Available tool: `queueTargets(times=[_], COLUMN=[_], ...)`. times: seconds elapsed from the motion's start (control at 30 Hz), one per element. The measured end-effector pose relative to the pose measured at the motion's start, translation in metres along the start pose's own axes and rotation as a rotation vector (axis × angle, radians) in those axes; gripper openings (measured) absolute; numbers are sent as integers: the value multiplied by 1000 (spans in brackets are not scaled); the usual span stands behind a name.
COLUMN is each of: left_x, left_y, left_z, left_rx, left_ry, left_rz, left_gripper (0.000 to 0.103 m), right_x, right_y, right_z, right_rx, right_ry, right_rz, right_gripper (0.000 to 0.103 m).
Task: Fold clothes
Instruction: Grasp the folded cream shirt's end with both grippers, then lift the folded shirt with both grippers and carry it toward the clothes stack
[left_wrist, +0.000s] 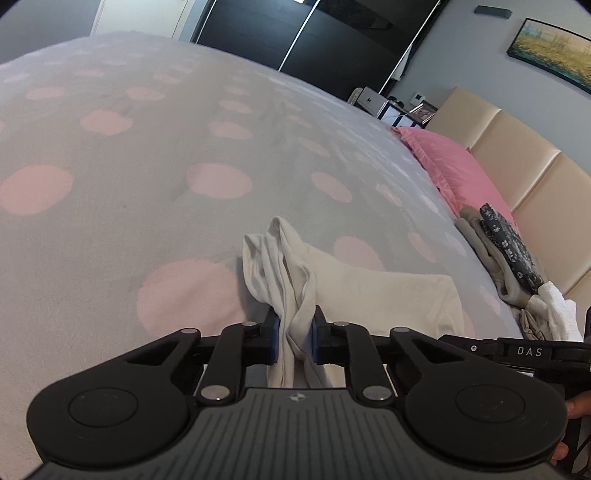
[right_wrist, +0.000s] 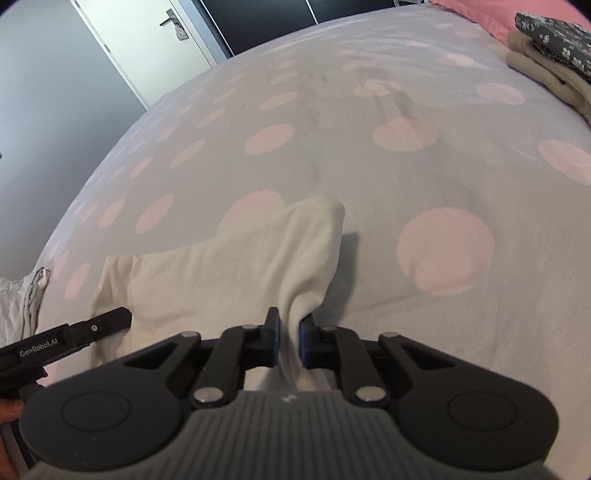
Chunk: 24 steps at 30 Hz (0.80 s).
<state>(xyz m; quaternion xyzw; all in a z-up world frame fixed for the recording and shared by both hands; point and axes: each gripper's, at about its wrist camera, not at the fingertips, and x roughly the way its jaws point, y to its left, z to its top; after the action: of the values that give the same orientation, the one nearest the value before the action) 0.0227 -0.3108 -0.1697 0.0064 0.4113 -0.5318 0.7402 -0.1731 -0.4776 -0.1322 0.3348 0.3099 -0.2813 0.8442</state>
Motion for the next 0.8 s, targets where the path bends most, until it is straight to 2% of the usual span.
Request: queueTargets(times=[0.4, 0.8], left_x=[-49, -109], left_y=[-33, -94], left_z=[5, 13], left_rx=[71, 201], left_ry=[-134, -262], left_rz=[-62, -182], left_gripper=[13, 13], right_x=[-62, -169], right_y=[16, 33], right_z=[-3, -31], right_rx=[-39, -112], right_ry=[-148, -384], right_rz=[54, 51], right_gripper=[11, 11])
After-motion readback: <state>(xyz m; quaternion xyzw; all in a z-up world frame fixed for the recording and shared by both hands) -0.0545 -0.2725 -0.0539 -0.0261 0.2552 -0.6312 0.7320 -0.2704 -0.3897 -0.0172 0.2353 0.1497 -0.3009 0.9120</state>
